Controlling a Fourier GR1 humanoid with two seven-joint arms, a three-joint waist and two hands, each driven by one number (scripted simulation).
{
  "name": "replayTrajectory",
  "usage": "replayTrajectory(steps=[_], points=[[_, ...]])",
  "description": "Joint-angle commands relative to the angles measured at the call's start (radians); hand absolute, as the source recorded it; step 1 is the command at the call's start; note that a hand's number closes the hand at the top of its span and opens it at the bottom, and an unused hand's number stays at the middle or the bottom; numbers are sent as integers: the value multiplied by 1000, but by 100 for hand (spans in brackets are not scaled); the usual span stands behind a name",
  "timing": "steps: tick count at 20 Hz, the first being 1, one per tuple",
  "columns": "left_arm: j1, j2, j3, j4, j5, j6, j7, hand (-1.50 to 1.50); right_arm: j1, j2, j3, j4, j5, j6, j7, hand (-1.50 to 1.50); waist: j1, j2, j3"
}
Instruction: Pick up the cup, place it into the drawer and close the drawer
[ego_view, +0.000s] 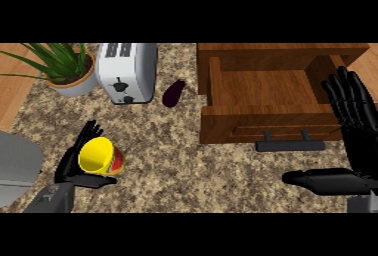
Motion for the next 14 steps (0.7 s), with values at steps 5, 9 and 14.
replayTrajectory(steps=[5,9,14], points=[[-15,-27,-4,2,23,-208,-107,-150,2,18,12,5,-2,-5,6,-150,-3,2,-1],[-28,-58,-15,-21,41,-273,-61,150,-15,-10,-22,29,-27,17,1,-150,5,-2,1],[-41,-87,-22,-39,68,-351,-34,150,-18,4,6,34,21,-5,-2,-150,7,-1,0]])
